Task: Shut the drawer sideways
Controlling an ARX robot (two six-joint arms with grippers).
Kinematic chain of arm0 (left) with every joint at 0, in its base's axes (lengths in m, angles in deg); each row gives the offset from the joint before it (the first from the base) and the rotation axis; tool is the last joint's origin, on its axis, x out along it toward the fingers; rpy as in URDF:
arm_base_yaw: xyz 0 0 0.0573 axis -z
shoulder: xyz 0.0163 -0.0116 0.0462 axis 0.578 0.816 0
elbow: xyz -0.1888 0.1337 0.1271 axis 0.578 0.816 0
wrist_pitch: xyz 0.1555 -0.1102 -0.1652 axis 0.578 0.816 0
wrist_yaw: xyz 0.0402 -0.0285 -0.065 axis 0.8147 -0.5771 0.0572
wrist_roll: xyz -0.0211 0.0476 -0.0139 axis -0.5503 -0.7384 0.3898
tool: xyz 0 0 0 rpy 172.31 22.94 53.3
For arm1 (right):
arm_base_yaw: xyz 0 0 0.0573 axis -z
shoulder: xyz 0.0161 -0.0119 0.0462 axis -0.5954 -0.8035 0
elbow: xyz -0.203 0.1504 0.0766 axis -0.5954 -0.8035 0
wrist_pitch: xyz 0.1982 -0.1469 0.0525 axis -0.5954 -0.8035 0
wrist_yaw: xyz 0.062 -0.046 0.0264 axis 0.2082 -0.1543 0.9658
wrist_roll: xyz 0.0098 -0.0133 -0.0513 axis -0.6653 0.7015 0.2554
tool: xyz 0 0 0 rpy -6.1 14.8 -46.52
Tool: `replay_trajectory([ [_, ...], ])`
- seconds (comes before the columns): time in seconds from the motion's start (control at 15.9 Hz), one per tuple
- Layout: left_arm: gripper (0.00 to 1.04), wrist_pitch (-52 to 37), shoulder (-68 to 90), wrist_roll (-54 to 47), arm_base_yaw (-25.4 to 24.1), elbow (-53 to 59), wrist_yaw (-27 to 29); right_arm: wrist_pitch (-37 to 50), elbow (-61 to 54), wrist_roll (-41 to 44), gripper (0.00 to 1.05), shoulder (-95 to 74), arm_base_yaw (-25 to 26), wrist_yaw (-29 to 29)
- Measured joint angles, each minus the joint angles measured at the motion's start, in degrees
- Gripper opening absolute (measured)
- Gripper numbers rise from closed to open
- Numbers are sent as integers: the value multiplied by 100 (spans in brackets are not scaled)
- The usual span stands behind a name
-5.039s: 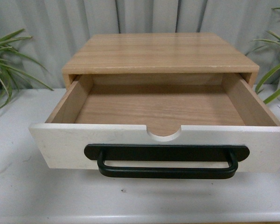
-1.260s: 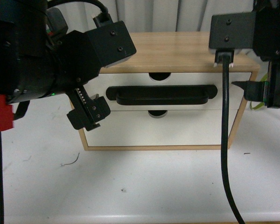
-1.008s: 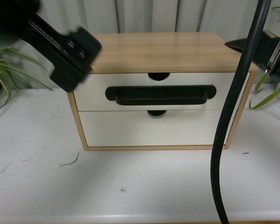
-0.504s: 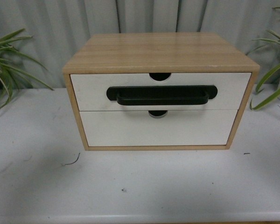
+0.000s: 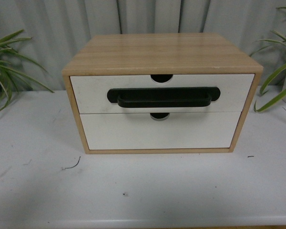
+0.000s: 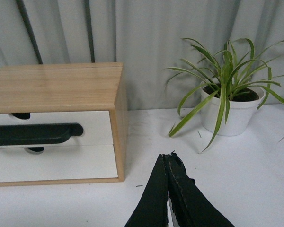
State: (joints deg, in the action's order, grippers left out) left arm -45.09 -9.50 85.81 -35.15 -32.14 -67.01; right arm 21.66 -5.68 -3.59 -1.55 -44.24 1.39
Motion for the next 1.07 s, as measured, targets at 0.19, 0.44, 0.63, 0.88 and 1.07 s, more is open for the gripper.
replay_trajectory([
  [0.19,2,254,-546,4,0,306,2,-79,-444,7,2,566,772,824],
  [0.44,2,374,-741,4,0,367,0,-188,-544,7,2,754,772,824],
  [0.63,2,278,-925,4,0,535,4,-922,-662,9,2,1574,772,826],
  [0.88,2,1266,-1912,4,0,551,0,-885,-671,7,2,1591,772,824],
  [1.07,2,1331,-1891,4,-7,555,17,-890,-866,0,2,1810,772,826],
])
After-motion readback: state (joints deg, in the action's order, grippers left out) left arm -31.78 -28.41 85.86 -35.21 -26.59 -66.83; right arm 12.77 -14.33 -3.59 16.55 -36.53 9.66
